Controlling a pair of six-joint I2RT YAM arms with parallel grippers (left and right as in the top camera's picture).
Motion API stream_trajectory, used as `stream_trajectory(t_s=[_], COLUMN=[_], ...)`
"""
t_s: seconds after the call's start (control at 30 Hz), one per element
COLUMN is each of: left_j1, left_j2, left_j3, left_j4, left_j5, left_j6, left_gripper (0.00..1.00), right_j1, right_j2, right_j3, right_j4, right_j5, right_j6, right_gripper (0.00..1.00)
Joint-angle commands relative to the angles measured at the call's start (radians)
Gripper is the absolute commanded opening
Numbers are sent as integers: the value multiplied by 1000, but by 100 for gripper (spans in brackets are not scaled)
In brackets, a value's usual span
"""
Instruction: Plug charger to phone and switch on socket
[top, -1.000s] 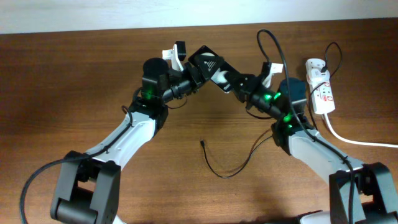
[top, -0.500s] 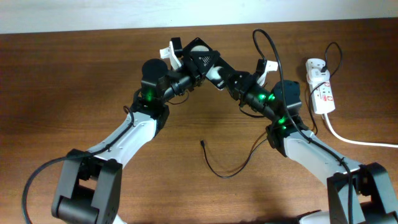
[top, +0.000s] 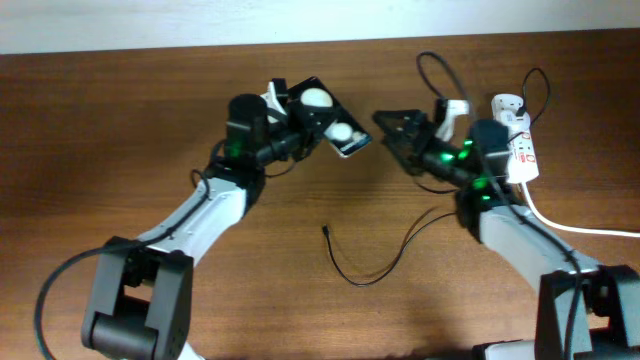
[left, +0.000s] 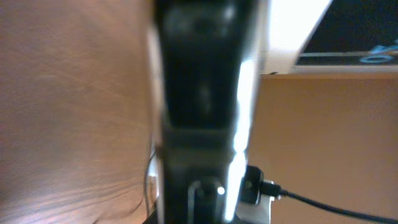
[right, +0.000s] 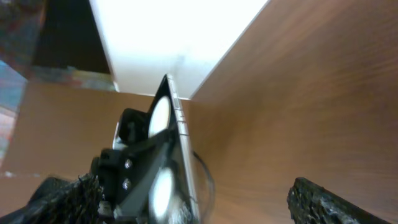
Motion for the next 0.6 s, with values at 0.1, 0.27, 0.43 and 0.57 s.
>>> stream_trajectory(t_s=[0.1, 0.27, 0.43, 0.57], left_j1=[141, 160, 156, 152], left_j2=[-14, 22, 168, 285], left_j3=[12, 12, 16, 54], left_j4=[-83, -94, 176, 300], left_j5=[219, 297, 441, 603], left_j6=[105, 66, -206, -415], left_gripper=[0, 0, 0, 0], right_j1=[-168, -167, -166, -166], right_j2=[-163, -416, -578, -618], right_j3=[0, 1, 3, 3], right_j4=[-288, -851, -1094, -1198], right_j5=[-150, 136, 287, 323], right_j6=[-395, -763, -859, -893], right_gripper=[99, 99, 99, 99])
